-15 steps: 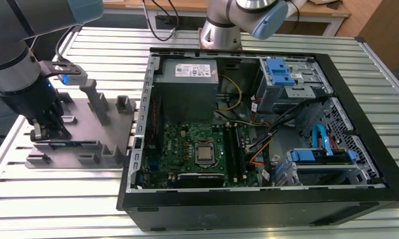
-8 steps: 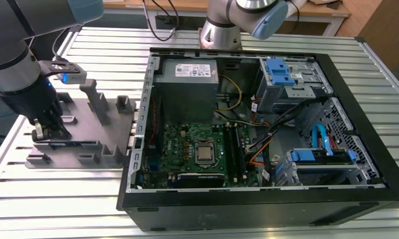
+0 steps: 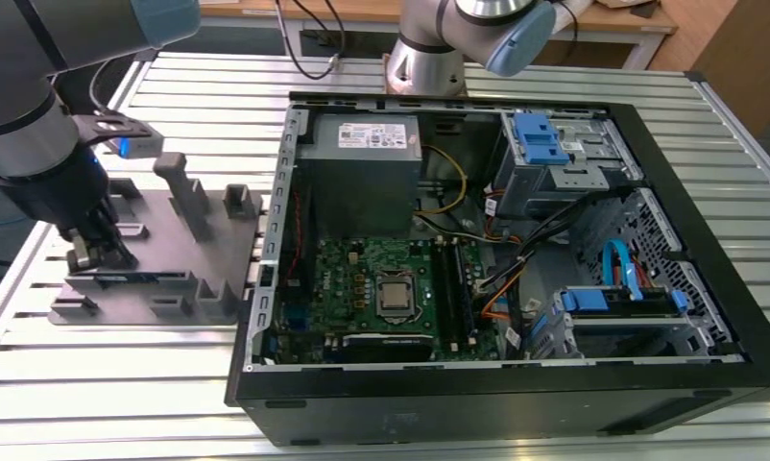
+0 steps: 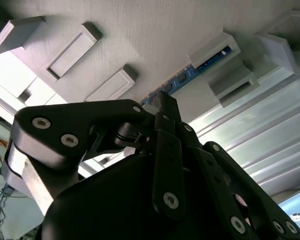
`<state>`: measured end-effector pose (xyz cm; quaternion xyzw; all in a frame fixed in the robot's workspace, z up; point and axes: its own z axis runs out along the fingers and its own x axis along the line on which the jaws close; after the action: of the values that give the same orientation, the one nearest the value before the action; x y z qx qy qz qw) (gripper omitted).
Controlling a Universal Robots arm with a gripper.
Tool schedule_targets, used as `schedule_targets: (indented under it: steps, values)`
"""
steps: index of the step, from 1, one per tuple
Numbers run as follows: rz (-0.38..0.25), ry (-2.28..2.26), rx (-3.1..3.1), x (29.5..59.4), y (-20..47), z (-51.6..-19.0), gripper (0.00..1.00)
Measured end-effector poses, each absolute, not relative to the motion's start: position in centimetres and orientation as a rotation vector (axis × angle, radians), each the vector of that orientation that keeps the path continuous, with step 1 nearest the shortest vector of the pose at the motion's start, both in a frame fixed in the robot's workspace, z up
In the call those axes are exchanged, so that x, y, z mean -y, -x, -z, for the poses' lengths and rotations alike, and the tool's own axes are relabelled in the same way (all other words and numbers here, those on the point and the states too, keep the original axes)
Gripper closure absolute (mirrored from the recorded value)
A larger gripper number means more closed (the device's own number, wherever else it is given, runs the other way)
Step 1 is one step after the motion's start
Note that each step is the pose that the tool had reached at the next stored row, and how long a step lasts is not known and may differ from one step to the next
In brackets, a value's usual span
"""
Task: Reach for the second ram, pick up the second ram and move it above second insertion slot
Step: 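Pick up the second ram and move it above second insertion slot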
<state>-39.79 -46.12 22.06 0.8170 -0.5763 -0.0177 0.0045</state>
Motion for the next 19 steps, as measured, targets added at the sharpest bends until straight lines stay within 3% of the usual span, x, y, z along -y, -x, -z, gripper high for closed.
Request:
schedule_targets:
  steps: [19]
  values:
    - [0.056, -2.485, 1.909, 46.12, 39.79, -21.81, 0.89]
